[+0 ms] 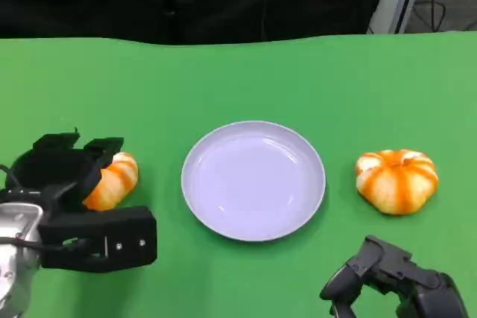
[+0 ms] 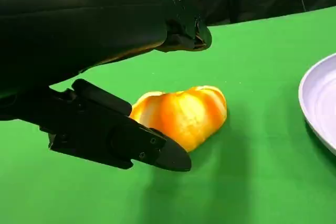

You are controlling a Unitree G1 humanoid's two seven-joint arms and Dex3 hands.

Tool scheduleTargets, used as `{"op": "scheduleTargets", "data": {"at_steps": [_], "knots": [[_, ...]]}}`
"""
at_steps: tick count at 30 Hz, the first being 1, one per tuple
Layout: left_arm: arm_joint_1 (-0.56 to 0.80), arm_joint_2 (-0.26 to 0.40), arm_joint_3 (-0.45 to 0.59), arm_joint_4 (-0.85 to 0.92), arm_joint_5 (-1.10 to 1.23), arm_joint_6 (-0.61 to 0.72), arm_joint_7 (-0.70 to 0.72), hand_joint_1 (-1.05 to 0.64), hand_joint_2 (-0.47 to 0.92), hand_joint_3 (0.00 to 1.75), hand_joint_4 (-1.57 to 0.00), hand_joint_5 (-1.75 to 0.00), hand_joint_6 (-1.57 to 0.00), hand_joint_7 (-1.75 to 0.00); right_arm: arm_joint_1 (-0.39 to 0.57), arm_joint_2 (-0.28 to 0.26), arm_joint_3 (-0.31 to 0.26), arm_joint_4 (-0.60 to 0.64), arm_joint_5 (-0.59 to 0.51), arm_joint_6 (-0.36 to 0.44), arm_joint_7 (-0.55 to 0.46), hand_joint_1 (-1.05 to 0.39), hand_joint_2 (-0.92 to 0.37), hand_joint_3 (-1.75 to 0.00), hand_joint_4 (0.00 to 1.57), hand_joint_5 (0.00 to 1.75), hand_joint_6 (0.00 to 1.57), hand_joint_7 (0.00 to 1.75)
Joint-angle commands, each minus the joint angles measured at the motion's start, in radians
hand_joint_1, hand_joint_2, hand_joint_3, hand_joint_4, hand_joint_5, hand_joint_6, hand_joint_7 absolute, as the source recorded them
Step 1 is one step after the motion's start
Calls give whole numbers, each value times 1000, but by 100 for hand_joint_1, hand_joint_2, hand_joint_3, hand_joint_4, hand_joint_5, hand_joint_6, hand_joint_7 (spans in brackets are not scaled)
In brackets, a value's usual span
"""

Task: Grasp the bread from the table and place it into the plate.

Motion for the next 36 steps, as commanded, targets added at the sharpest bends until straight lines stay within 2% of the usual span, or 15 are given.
{"op": "scheduleTargets", "data": {"at_steps": [1,8,16,19,23,29,30,31,32,33,34,35,36], "knots": [[-112,-44,-50,199,10,13,14,-57,92,2,-5,-20,-20,-1,12,-6,-5,-15,-2,2,-4,-11,-39,-123,69,160,76,131],[-267,-106,-122,504,-6,-7,54,-55,92,2,-7,-20,-20,0,23,-3,1,-23,-16,-1,-9,-11,-39,-124,69,159,77,131],[-355,-144,-172,725,-37,-57,95,-50,92,4,-13,-20,-24,-2,27,0,5,-21,-29,-8,-20,-10,-37,-126,70,159,77,131],[-387,-170,-182,826,-54,-81,106,-45,92,6,-24,-18,-32,-2,29,0,7,-28,-20,0,-14,-10,-37,-128,71,159,78,131],[-406,-183,-185,880,-76,-100,125,-42,92,8,-30,-18,-36,-3,26,1,6,-26,-21,2,-16,-11,-37,-127,70,158,77,131],[-417,-186,-194,905,-85,-110,138,-41,92,8,-32,-16,-37,-2,26,1,6,-26,-21,2,-16,-11,-37,-126,70,159,77,131],[-401,-175,-178,898,-100,-164,203,-41,92,8,-32,-16,-37,-2,28,3,9,-22,-28,-3,-20,-11,-37,-126,70,159,77,131],[-389,-167,-168,894,-113,-206,254,-30,92,10,-67,-61,-77,-16,30,5,12,-19,-34,-6,-24,-10,-37,-126,70,159,77,131],[-381,-161,-162,894,-121,-236,291,-26,92,10,-75,-84,-92,-19,31,6,14,-17,-38,-9,-27,-10,-37,-127,70,159,77,131],[-378,-158,-159,897,-126,-255,313,-23,92,11,-80,-98,-101,-20,31,6,15,-16,-40,-10,-28,-9,-36,-127,70,159,77,131],[-373,-142,-161,891,-125,-299,355,-22,92,11,-81,-102,-104,-20,31,8,18,-18,-38,-7,-29,-9,-36,-127,70,159,77,131],[-369,-129,-162,887,-123,-333,388,-18,90,10,-85,-145,-88,-104,30,9,20,-20,-37,-5,-30,-10,-37,-128,70,159,77,131],[-362,-111,-163,872,-121,-378,429,-17,90,10,-86,-159,-77,-139,27,9,21,-21,-35,-1,-29,-10,-37,-128,70,159,77,131]]}}
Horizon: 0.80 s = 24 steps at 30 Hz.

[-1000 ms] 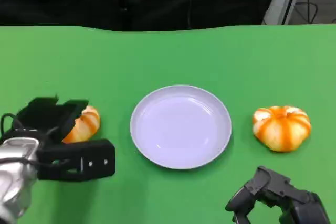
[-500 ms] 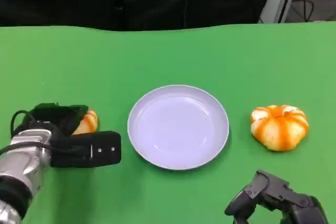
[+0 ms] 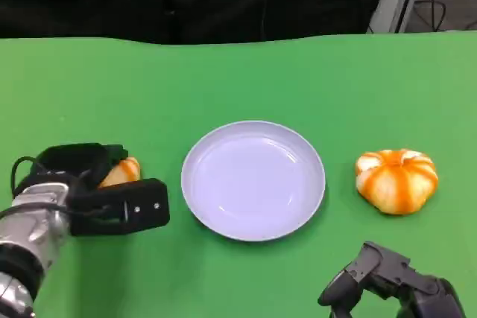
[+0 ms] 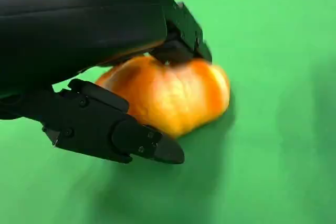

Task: Grasp the bread from the table and place it into the plate.

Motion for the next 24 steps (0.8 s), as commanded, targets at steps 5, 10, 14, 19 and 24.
{"op": "scheduleTargets", "data": {"at_steps": [5,10,14,19,24], "knots": [[58,92,10,-61,-13,-256,218,-15,92,15,-90,-174,-66,-174,-12,0,-5,-8,9,5,-7,-10,-36,-129,70,160,77,132],[80,130,41,-145,-17,-342,321,-9,54,79,-93,-175,-70,-175,-13,-3,-10,-6,14,6,-3,-10,-36,-128,71,159,77,131],[92,143,65,-216,-26,-359,324,-9,34,115,-92,-175,-70,-175,-6,-4,-10,-7,21,12,2,-10,-37,-127,70,159,77,131],[144,134,112,-383,-59,-386,319,-8,25,132,-92,-175,-73,-173,10,-7,-10,-10,19,-1,0,-11,-37,-125,70,158,77,130],[195,94,138,-582,-95,-376,242,-12,25,146,-94,-175,-74,-172,19,-13,-9,-9,25,-14,1,-10,-36,-125,71,158,78,129]]}}
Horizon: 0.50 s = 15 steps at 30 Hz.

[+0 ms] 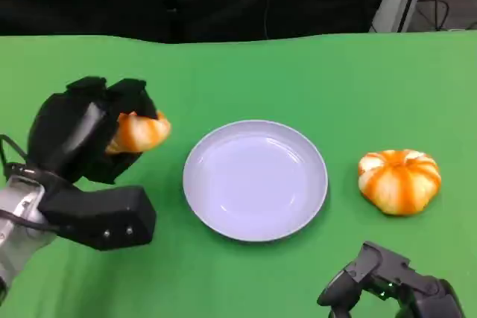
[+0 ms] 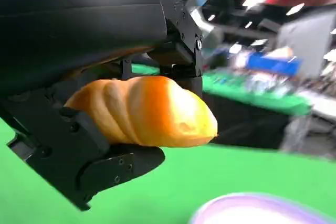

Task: Grasp the bread from the table and place it into the plate.

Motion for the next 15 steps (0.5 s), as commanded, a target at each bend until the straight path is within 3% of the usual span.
{"op": "scheduleTargets", "data": {"at_steps": [1,7,15], "knots": [[41,-24,24,-155,-29,14,-70,-12,25,146,-94,-175,-74,-172,15,-10,-5,-8,17,-14,0,-10,-36,-126,72,157,78,129],[33,-109,8,-266,-16,52,-132,-12,24,151,-95,-175,-73,-174,37,-26,-11,-22,21,-36,4,-10,-36,-127,71,157,78,129],[-32,-202,-43,-177,7,41,-182,-13,23,151,-95,-175,-73,-175,37,-26,-13,-14,29,-55,7,-9,-37,-125,71,158,77,131]]}}
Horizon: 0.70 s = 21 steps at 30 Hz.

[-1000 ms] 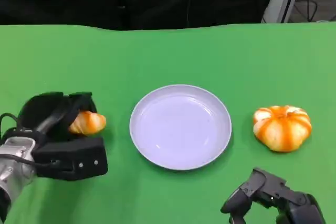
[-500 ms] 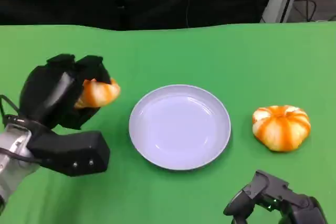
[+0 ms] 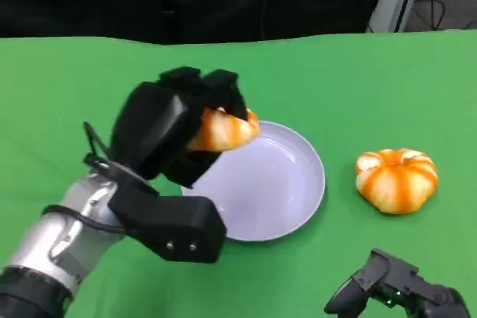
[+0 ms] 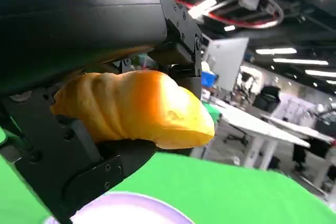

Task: Grasp the bread from the table and place it into the plate.

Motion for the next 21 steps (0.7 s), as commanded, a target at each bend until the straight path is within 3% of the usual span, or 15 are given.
{"op": "scheduleTargets", "data": {"at_steps": [1,5,8,9,10,11,13,15,21], "knots": [[-48,-36,-27,69,11,-5,-22,-14,24,150,-95,-175,-73,-175,4,-11,-6,-1,16,-21,3,-8,-36,-126,71,158,77,131],[-72,-65,-46,110,12,39,-81,-17,30,143,-93,-175,-74,-167,0,-11,-10,7,14,-29,3,-10,-37,-127,71,158,78,131],[-97,-71,-56,124,-1,98,-184,-21,50,98,-75,-158,-77,-102,-12,-6,-9,18,9,-26,1,-10,-38,-127,71,159,77,132],[-107,-67,-63,128,9,115,-208,-24,62,70,-63,-121,-68,-63,-17,-3,-8,22,9,-23,1,-10,-37,-127,71,159,77,132],[-117,-58,-78,119,31,156,-254,-27,72,51,-59,-102,-68,-40,-21,0,-8,26,9,-20,0,-10,-37,-127,71,159,77,132],[-123,-52,-88,110,47,187,-288,-38,83,33,-33,-76,-50,-19,-24,1,-7,30,9,-19,-1,-11,-37,-125,70,159,77,132],[-132,-42,-102,84,67,249,-359,-44,90,23,-21,-62,-41,-8,-24,6,-9,31,5,-16,-5,-12,-38,-124,70,159,77,133],[-137,-33,-111,57,80,302,-422,-64,92,23,-4,-34,-20,-3,-22,11,-9,29,-1,-12,-10,-11,-39,-124,69,159,77,132],[-141,-7,-111,22,72,353,-551,-87,92,30,0,-6,-3,-1,-20,21,4,28,3,0,-13,-12,-39,-125,68,161,76,133]]}}
